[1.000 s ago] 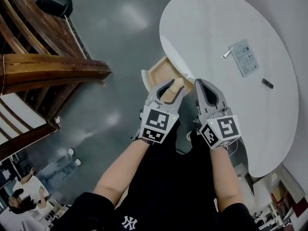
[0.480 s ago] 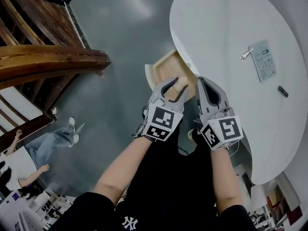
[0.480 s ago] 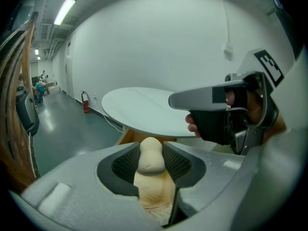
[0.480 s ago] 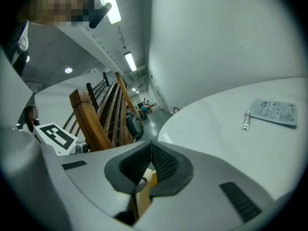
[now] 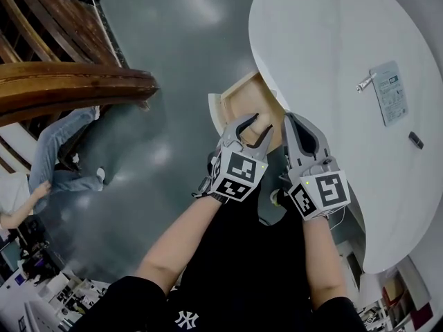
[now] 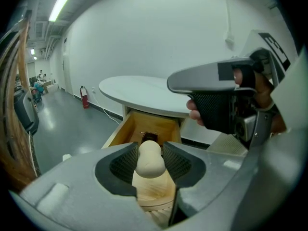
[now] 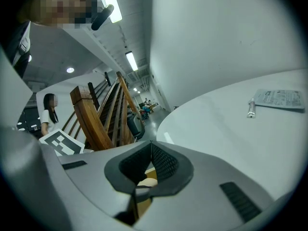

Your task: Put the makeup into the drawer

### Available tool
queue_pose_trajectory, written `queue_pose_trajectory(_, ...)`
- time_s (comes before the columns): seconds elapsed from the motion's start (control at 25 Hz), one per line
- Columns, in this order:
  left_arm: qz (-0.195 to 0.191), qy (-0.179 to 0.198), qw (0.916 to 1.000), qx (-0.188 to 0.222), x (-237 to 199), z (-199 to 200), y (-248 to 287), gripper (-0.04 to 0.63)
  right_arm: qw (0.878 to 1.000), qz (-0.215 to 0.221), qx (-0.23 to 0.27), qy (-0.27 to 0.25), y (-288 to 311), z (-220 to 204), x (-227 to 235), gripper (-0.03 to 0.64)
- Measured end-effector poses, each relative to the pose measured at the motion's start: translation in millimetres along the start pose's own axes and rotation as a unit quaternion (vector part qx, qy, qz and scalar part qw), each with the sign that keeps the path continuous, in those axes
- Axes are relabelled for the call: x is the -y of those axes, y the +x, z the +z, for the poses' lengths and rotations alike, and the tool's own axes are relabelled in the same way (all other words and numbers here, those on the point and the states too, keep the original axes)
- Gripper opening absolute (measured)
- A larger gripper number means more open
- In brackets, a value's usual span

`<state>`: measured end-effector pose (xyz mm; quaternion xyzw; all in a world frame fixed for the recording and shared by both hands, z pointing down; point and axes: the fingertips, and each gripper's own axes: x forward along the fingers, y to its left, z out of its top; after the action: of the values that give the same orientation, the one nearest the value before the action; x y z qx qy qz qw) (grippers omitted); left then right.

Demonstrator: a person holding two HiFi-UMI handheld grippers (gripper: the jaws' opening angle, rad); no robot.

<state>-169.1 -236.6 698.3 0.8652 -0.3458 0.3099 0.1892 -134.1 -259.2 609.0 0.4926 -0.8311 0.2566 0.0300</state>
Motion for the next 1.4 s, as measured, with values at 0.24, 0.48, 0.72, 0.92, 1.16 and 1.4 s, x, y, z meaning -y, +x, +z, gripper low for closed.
queue_pose_trajectory(0.24,0.003,-0.001,1.0000,-0.001,-1,-6,7,0.152,1.000,0.002,0.000,-0.001,0,-5,2,0.015)
queue_pose_trajectory(0.48,0.006,-0.006,1.0000,0.003,-4,-3,6,0.163,1.000,0.003,-0.004,-0.003,-1,-5,2,0.015)
queue_pose_trajectory(0.72,0.008,-0.013,0.9998,0.013,-6,13,-9,0.163,1.000,0.003,-0.005,-0.006,-6,8,-6,0.015)
queue_pose_trajectory(0.92,0.012,-0.017,0.9991,0.037,-5,45,-32,0.163,1.000,0.001,0.002,-0.010,-15,31,-16,0.015)
queue_pose_trajectory(1.16,0.013,-0.031,0.9965,0.076,1,94,-69,0.128,1.000,-0.004,0.009,-0.017,-31,65,-27,0.015)
queue_pose_trajectory(1.4,0.018,-0.028,0.9922,0.120,11,149,-118,0.057,0.999,-0.014,0.024,-0.026,-52,113,-45,0.015)
